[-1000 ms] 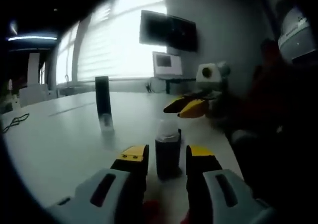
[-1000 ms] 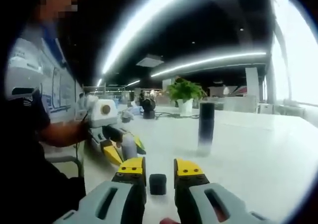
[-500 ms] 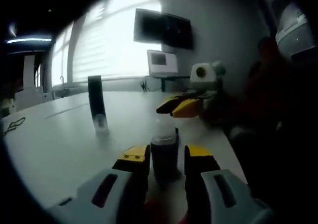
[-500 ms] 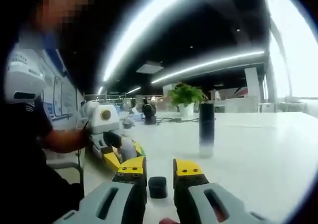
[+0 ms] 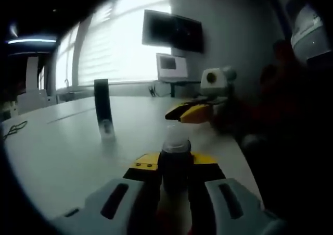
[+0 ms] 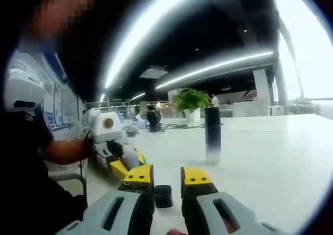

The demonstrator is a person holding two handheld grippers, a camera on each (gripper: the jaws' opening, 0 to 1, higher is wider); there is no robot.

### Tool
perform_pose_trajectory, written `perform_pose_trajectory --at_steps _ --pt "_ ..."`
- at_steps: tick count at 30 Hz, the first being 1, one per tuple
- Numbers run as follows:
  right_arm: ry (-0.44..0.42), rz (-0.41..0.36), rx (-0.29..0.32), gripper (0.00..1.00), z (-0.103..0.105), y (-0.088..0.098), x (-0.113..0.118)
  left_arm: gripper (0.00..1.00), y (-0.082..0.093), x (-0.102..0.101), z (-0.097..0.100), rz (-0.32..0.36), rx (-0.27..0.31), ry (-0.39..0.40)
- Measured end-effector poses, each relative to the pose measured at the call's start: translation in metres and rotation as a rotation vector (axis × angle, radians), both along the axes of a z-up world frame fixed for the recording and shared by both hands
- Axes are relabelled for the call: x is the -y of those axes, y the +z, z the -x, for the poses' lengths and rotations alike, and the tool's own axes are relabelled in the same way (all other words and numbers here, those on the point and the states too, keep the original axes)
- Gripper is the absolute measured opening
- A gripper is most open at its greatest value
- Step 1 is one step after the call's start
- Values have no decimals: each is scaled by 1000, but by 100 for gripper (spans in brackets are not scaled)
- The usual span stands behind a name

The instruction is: Pick up cosmetic bottle twist off cap place on table pick up cap screw tight cap place on table

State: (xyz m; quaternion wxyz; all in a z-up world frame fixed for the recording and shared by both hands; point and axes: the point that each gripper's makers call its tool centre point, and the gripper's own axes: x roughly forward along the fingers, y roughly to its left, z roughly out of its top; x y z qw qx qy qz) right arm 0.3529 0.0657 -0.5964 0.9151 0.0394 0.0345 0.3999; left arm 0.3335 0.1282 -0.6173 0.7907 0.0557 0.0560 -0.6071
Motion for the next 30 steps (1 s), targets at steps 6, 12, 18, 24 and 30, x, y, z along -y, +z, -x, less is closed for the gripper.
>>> perform_pose_trajectory --at_steps 6,12,18,24,30 --pt "12 2 -15 14 2 0 0 10 0 0 1 0 1 0" --pt "41 129 17 15 6 -11 -14 10 0 0 2 2 -1 -3" --pt "49 196 27 16 6 -19 -19 10 0 1 3 3 -1 -7" --pt "57 246 18 16 5 -26 -22 10 1 1 5 4 -5 -8" --pt "61 250 -8 15 5 -29 -22 10 1 2 6 5 -5 -8"
